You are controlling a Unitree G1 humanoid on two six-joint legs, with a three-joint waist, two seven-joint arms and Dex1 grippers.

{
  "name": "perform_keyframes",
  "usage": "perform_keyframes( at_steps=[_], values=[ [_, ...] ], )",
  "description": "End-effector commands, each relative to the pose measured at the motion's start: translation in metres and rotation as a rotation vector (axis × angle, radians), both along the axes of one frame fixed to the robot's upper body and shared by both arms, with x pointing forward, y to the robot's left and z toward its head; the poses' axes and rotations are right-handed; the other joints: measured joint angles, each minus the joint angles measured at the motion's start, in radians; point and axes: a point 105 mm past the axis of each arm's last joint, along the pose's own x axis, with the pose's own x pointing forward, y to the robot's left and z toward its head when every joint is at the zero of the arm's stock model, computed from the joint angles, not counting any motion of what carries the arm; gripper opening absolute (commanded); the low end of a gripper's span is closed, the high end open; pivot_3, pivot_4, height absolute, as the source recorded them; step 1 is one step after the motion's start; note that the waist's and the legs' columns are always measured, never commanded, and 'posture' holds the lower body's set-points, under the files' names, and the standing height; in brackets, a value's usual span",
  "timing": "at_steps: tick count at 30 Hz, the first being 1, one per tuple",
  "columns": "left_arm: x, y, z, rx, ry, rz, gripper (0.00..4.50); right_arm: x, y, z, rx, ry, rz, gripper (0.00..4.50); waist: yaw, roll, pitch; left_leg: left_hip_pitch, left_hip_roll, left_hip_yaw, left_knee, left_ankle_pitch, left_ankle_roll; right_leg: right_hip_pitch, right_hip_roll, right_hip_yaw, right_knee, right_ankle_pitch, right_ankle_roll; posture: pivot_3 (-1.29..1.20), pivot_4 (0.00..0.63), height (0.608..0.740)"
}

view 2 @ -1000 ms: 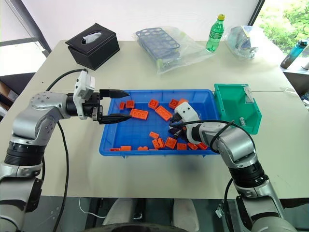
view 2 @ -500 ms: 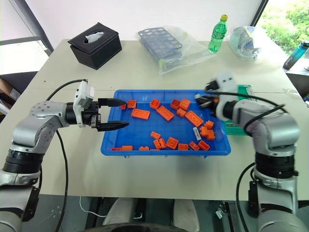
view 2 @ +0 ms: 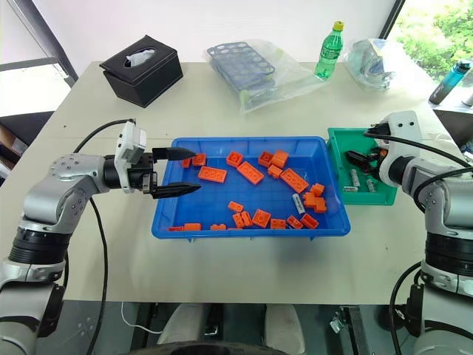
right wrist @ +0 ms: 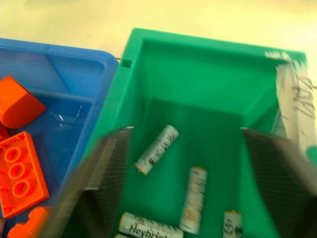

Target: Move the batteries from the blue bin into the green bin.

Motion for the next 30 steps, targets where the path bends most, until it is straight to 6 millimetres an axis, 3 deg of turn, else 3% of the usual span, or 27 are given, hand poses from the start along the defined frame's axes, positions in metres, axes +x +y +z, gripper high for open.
perform_keyframes(
  at_steps=[1,3,6,17,23,30],
  values=[
    [-0.003,-0.002,0.013,-0.007,-0.063,-0.016,4.5,-0.006,0.037,0.043,-0.083,-0.146,0.224,3.97,0.0,0.001,0.0,0.0,0.0,0.0,0.0,0.0,0.0,0.0,0.0,0.0,0.0,0.0,0.0,0.0,0.15,0.73],
    [-0.004,-0.002,0.013,-0.008,-0.064,-0.015,4.5,-0.014,0.055,0.038,-0.069,-0.099,0.32,3.97,0.001,0.0,0.0,0.0,0.0,0.0,0.0,0.0,0.0,0.0,0.001,0.0,0.0,0.0,0.0,0.0,0.15,0.73],
    [-0.004,-0.002,0.013,-0.008,-0.064,-0.013,4.5,-0.026,0.074,0.015,-0.116,0.023,0.413,3.97,0.002,0.0,0.0,0.0,0.0,0.0,0.0,0.0,0.0,0.0,0.0,0.0,0.0,0.0,0.0,0.0,0.15,0.73],
    [-0.004,-0.002,0.015,-0.013,-0.072,0.0,4.5,-0.048,0.101,-0.043,-0.051,0.257,0.464,3.97,0.002,0.0,0.0,0.0,0.0,-0.001,0.0,-0.002,0.004,0.001,0.0,0.0,-0.001,0.0,0.0,0.0,0.15,0.73],
    [-0.004,-0.001,0.015,-0.012,-0.074,0.006,4.5,-0.051,0.111,-0.052,-0.047,0.279,0.501,3.97,0.001,0.0,0.0,0.0,0.0,-0.001,0.0,-0.002,0.004,0.001,0.0,0.0,-0.001,0.0,0.0,0.0,0.15,0.73],
    [-0.004,0.0,0.016,-0.011,-0.077,0.012,4.5,-0.052,0.105,-0.057,-0.077,0.303,0.49,3.97,0.002,0.0,0.0,0.0,0.0,-0.001,0.0,-0.002,0.004,0.001,0.0,0.0,-0.001,0.0,0.0,0.0,0.15,0.73]
  ],
)
